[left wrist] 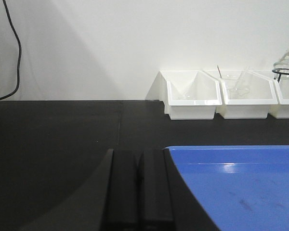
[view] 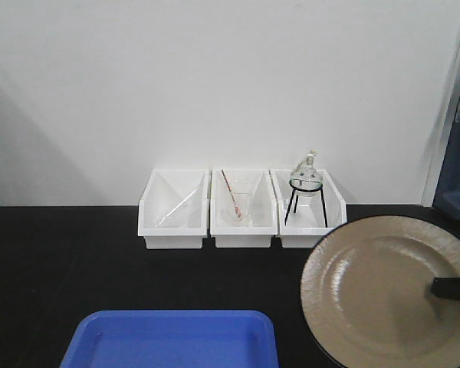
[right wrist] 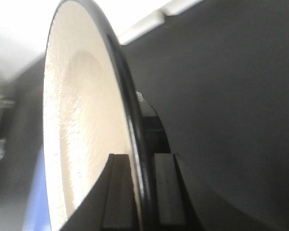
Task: Place disk in tray to left cabinet
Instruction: 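Grasp the beige plate rim with the right gripper and lift it, then move the plate over the blue tray and lower it in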
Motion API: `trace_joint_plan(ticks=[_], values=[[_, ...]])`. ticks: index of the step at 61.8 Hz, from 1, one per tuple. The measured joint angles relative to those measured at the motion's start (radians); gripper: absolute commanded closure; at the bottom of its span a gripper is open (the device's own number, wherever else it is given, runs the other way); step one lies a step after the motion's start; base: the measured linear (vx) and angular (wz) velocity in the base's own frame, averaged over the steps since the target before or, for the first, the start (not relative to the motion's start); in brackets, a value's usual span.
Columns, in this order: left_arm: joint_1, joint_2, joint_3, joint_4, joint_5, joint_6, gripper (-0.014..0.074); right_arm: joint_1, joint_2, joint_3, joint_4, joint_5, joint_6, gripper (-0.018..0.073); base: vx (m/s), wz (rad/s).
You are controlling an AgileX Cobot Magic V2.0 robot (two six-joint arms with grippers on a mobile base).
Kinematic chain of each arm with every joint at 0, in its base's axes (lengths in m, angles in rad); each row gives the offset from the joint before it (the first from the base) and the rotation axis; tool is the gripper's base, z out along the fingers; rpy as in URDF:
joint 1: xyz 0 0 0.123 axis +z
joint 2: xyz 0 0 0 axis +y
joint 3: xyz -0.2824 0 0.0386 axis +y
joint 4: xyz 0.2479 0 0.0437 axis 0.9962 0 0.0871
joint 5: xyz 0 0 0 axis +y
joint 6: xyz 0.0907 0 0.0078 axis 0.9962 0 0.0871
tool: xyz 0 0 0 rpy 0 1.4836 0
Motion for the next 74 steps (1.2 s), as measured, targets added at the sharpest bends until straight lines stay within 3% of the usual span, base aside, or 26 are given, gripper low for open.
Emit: trace_joint_plan(ticks=[10,25,36,49,74], values=[[0.0,0.0,0.0,0.0,0.0,0.0,0.06,0.194,0.0,0.0,0.132,-0.062,0.042,0.0564,0.0,0.0],[0.0,0.0,0.0,0.0,0.0,0.0,0.06,0.571,0.086,-0.002,0.378,-0.295,0.054,0.0564,0.0,0.0],[0.0,0.0,0.0,0.0,0.0,0.0,0.06,0.735,0.242,-0.03,0.407,-0.393,0.023,0.0564,0.0,0.0],[0.0,0.0,0.0,0.0,0.0,0.0,0.06,0.818,0.386,-0.116,0.416,-0.428,0.021,0.0564,0.0,0.0],[0.0,0.0,0.0,0.0,0.0,0.0,0.06,0.832,0.506,-0.151,0.429,-0.453,0.033,0.0557,0.0,0.0]])
